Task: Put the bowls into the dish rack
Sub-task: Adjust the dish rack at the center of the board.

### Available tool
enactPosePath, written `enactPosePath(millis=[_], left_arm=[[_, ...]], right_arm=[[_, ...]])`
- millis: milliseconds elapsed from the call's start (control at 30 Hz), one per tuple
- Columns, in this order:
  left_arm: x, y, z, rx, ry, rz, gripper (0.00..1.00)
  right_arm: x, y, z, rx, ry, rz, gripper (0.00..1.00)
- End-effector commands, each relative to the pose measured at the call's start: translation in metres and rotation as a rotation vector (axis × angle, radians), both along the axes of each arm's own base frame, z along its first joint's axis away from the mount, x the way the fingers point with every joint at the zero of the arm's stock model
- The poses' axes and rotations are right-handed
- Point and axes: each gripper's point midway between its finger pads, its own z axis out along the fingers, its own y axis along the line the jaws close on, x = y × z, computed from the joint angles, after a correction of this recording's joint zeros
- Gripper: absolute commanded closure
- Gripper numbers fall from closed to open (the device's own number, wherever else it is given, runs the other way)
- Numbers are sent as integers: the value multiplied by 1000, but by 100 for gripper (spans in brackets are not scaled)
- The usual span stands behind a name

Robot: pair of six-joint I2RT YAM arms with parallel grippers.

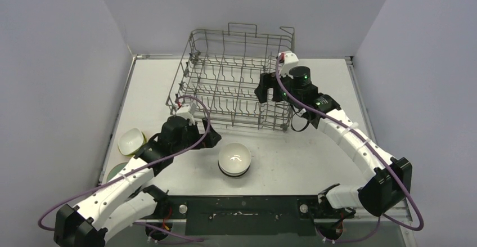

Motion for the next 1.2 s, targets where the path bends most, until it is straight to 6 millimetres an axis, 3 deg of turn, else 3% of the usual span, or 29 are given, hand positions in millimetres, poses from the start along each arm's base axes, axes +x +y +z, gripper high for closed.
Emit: enactPosePath(millis=[0, 67, 267, 367, 533, 633, 800, 933, 1000, 1167], left_arm=[[18, -1, 46, -69, -155, 27, 4], [20, 2, 48, -77, -168, 36, 4], [26, 13, 50, -149, -170, 67, 4], [31, 23, 50, -207, -158, 89, 4], [37, 40, 49, -243, -149, 139, 4], [42, 52, 49, -228, -136, 189, 4], [46, 65, 46, -199, -115, 238, 4], [45, 60, 49, -211, -138, 195, 4], [43, 55, 52, -230, -154, 157, 3], [37, 37, 63, -282, -201, 35, 2]], right_arm=[[1, 19, 23, -22, -96, 34, 2], [-3, 33, 19, -26, -83, 83, 0], [-16, 67, -16, -45, -9, 158, 14], [-19, 75, -35, -73, 24, 159, 24], [-12, 58, -59, -127, 61, 58, 38], [-4, 36, -65, -134, 70, -25, 44], [7, -5, -75, -50, 130, -74, 45], [12, -41, -74, -54, 118, -164, 44], [11, -44, -69, -46, 102, -173, 40], [4, -24, -54, 27, 68, -81, 26]])
